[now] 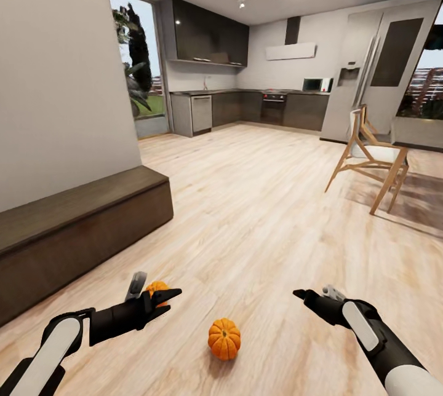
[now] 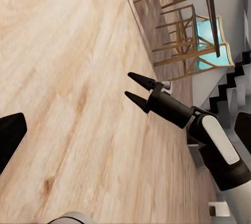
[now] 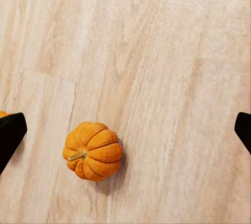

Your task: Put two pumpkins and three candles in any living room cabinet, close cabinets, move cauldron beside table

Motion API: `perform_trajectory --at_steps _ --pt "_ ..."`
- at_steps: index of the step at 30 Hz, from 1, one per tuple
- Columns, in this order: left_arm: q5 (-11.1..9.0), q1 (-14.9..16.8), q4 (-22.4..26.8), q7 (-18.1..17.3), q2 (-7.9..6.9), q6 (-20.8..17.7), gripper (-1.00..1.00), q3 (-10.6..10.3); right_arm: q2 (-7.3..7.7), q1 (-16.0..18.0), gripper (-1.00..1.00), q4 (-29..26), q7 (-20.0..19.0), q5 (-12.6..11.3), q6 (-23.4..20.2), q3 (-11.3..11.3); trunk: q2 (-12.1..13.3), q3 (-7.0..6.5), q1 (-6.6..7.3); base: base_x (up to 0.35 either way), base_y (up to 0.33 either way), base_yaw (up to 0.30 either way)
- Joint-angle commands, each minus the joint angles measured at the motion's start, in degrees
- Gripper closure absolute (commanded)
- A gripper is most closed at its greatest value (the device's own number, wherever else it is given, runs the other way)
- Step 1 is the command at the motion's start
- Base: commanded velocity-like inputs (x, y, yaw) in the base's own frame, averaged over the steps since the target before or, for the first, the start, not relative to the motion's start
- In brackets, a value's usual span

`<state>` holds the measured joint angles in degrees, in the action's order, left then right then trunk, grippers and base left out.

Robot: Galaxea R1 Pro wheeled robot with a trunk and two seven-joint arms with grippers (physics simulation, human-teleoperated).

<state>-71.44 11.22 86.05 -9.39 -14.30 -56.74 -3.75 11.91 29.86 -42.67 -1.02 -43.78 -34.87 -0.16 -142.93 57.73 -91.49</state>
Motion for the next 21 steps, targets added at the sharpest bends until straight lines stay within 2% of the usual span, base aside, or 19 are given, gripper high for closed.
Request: perform_trajectory --at_steps 1,3,7,8,12,16,21 --pt "0.5 0.0 0.0 -0.5 -0.03 -0.1 -1.0 0.0 0.01 0.1 -1.0 0.0 -0.1 0.1 -0.2 0.1 0.0 0.06 -0.02 0.336 0.0 0.0" --pt "0.5 0.0 0.0 -0.5 -0.03 -0.1 -1.0 0.0 -0.06 1.3 -1.0 1.8 -0.1 1.2 -0.2 1.0 0.0 0.06 -0.02 0.336 0.0 0.0" --pt "0.6 0.0 0.0 -0.5 -0.02 0.0 -1.0 0.0 -0.16 6.0 -1.0 10.1 -0.3 4.1 0.2 4.0 0.0 0.06 -0.02 0.337 0.0 0.0" --pt "0.5 0.0 0.0 -0.5 -0.03 0.0 -1.0 0.0 -0.48 7.0 -1.0 12.0 -0.5 4.5 0.3 4.7 0.0 0.06 -0.02 0.337 0.0 0.0" --pt "0.5 0.0 0.0 -0.5 -0.03 0.0 -1.0 -0.1 -1.09 7.9 -1.0 13.6 -0.7 4.8 0.4 5.8 0.0 0.06 -0.02 0.247 0.0 0.0" --pt "0.5 0.0 0.0 -0.5 0.04 0.0 -1.0 -0.1 -1.25 8.1 -1.0 14.0 -1.6 4.9 0.4 8.2 0.0 0.06 -0.02 -0.091 -0.043 0.0" --pt "0.5 0.0 0.0 -0.5 -0.01 -0.1 -1.0 -0.1 -1.33 8.4 -1.0 14.7 -7.1 4.9 0.3 10.7 0.0 0.06 -0.02 -0.268 -0.014 0.0"
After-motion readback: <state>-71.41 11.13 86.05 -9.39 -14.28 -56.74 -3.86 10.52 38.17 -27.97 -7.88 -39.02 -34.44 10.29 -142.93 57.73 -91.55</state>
